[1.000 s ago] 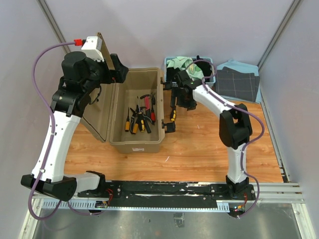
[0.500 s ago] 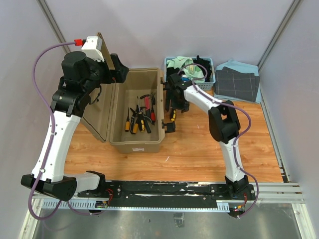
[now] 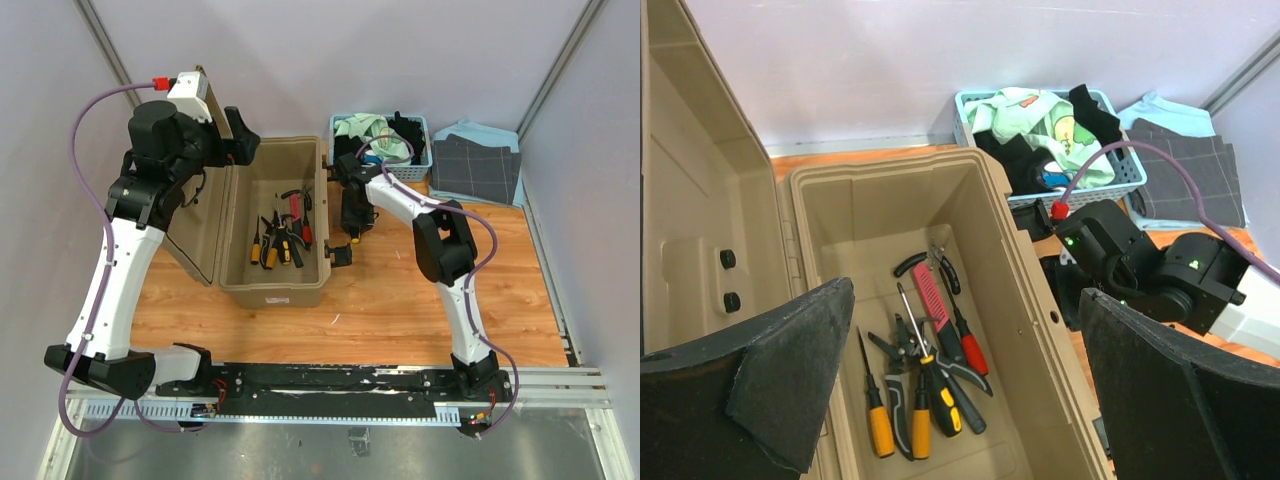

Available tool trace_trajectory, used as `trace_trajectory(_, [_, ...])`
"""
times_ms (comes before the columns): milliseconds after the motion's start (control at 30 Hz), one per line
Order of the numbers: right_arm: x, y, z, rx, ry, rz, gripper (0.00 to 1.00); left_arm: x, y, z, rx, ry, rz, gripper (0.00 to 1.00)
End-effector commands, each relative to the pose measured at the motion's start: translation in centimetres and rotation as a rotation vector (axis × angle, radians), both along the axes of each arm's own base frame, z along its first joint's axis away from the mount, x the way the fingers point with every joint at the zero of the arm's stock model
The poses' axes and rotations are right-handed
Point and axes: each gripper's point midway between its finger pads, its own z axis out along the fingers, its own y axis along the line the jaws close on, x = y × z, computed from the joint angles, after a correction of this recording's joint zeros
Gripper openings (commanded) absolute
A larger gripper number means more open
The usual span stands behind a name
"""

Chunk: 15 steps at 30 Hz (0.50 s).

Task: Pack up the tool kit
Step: Pick up the screwdriver from the center of the board.

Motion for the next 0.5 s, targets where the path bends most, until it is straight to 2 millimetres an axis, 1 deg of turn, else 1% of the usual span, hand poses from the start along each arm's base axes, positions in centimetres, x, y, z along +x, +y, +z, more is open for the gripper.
trace_trajectory(0, [-1.3,-0.7,-1.7,-0.064,0.063,0.007,0.32,0.0,0.1,1.9,-0.017,-0.048,0.002,0.99])
trace_trajectory(67, [-1.6,-0.9,-1.5,-0.072,0.069,0.012,0.21,0.0,0.1,1.8,-0.015,-0.048,0.002,0.99])
trace_trajectory(100, [-1.8,-1.0,-1.1,-0.074,0.067,0.014,0.17,0.0,0.2,1.8,-0.015,-0.048,0.004,0.99])
trace_trajectory(167, [-2.0,-1.5,-0.2,-0.083,0.056,0.018,0.12,0.0,0.2,1.7,-0.013,-0.046,0.006,0.99])
trace_trajectory(200, [-2.4,-2.0,0.2,-0.096,0.051,0.022,0.11,0.0,0.3,1.7,-0.013,-0.047,0.007,0.99])
trace_trajectory(267, [-2.7,-3.1,1.6,-0.114,0.025,0.026,0.09,-0.1,0.3,1.6,-0.011,-0.047,0.010,0.99])
trace_trajectory(367, [-3.7,-5.4,3.8,-0.135,-0.006,0.016,0.06,-0.2,0.5,1.7,-0.007,-0.050,0.014,0.99])
trace_trajectory(467, [-4.8,-8.1,6.8,-0.142,-0.054,-0.009,0.05,-0.2,0.5,1.7,-0.004,-0.051,0.017,0.99])
